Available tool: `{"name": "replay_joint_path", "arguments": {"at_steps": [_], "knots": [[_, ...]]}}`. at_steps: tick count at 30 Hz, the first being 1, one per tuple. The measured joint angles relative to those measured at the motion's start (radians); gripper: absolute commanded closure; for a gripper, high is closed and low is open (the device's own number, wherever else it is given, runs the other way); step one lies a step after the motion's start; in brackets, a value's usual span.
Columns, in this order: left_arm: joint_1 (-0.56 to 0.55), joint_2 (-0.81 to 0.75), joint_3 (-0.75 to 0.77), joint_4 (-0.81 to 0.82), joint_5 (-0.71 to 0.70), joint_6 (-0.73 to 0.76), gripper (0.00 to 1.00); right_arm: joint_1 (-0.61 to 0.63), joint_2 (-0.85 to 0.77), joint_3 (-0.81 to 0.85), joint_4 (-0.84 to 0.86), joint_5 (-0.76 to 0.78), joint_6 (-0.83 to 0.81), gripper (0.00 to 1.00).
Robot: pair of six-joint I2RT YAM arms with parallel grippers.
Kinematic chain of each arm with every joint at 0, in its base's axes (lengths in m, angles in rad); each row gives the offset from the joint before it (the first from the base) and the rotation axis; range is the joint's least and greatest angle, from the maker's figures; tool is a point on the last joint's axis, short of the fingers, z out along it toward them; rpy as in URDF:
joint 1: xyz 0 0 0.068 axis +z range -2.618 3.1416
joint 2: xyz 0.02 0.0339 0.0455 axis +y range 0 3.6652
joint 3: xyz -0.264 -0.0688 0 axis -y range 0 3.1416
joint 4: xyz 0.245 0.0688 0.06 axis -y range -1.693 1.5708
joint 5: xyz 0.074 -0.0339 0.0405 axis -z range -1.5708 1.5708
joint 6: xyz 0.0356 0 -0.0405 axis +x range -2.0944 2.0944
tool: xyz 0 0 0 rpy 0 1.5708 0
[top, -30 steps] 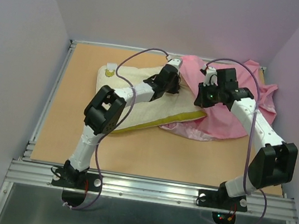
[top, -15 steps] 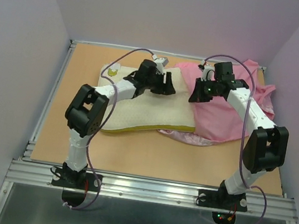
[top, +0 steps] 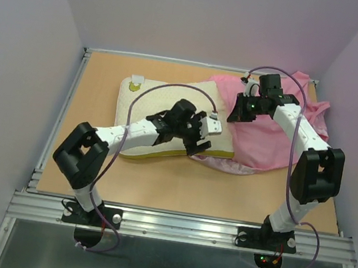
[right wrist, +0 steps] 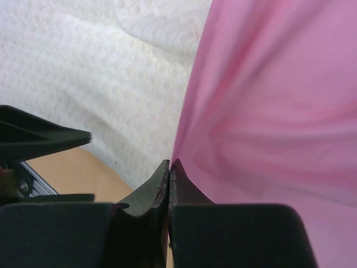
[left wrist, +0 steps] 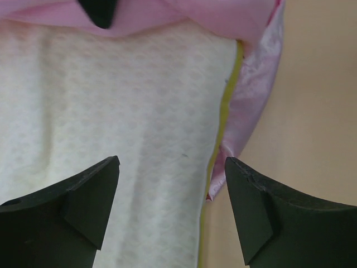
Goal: Put the pillow into the pillowcase
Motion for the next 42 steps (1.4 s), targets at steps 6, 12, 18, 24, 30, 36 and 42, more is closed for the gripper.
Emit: {"name": "replay_joint_path", "arguments": {"at_steps": [6, 12, 18, 24, 30, 36, 42], "knots": [[-0.046, 0.136, -0.087, 0.019, -0.104, 0.224, 0.42, 0.000, 0.000, 0.000, 0.000, 0.000, 0.000, 0.99], [-0.046, 0.166, -0.055, 0.050, -0.157, 0.280, 1.00, 0.000, 0.000, -0.002, 0.001, -0.015, -0.001, 0.99], [-0.047, 0.128, 0.050, 0.012, -0.093, 0.141, 1.00, 0.000, 0.000, -0.002, 0.009, -0.109, -0.001, 0.99], [-0.126, 0.073, 0.076, 0.111, -0.059, 0.069, 1.00, -0.002, -0.004, 0.014, 0.015, -0.212, 0.034, 1.00], [-0.224, 0.138, -0.036, 0.174, -0.072, 0.096, 1.00, -0.002, -0.021, 0.035, 0.018, -0.304, 0.070, 0.99], [-0.211, 0.054, -0.205, 0.189, -0.073, 0.182, 1.00, -0.002, -0.100, -0.084, 0.032, -0.371, 0.089, 0.99], [-0.202, -0.080, -0.279, 0.156, -0.044, 0.184, 1.00, 0.002, -0.167, -0.225, 0.031, -0.381, 0.089, 0.99]]}}
